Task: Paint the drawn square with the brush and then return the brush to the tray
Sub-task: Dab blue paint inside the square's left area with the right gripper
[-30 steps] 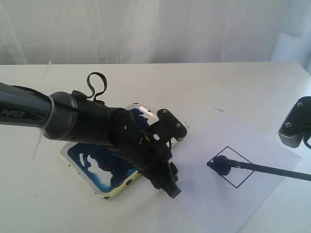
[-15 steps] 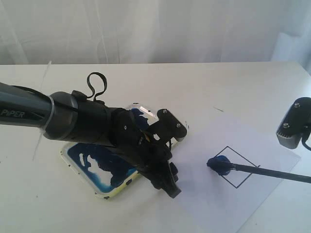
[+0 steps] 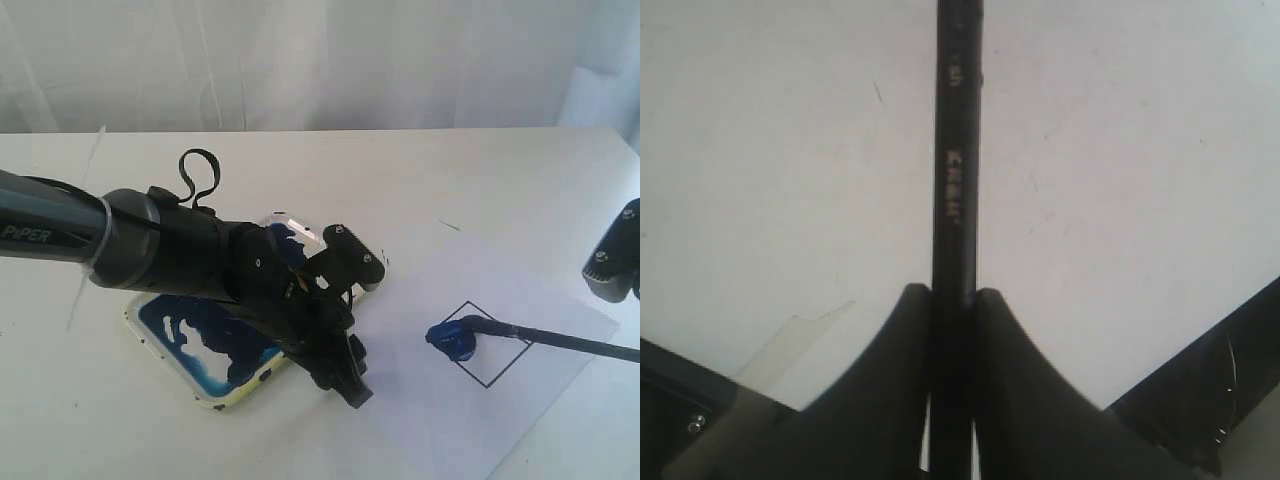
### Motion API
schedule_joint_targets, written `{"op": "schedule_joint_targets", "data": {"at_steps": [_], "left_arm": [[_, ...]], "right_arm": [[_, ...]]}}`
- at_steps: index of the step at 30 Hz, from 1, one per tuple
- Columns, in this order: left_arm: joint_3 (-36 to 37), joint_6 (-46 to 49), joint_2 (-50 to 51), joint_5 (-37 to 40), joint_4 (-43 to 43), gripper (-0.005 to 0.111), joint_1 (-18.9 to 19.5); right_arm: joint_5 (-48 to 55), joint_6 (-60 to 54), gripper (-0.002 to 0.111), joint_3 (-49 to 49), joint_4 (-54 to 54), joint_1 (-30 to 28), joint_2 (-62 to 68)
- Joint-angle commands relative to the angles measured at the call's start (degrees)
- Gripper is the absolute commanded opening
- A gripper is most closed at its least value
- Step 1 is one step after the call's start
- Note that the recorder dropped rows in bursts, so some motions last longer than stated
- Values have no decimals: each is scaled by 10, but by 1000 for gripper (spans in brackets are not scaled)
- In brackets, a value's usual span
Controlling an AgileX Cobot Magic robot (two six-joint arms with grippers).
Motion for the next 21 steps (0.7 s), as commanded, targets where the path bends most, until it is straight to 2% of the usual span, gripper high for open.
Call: {"op": "schedule_joint_targets", "data": {"at_steps": [1,11,21], "left_arm": [[7,-7,9,23,-2,59,-3],[7,-7,9,23,-2,59,-3],[7,-7,9,23,-2,59,-3]], "right_arm": [[-19,13,0,3,-5,-2,0],[-34,20,0,3,-3,-2,0],[-22,-45,0,3,40,-2,0]]}}
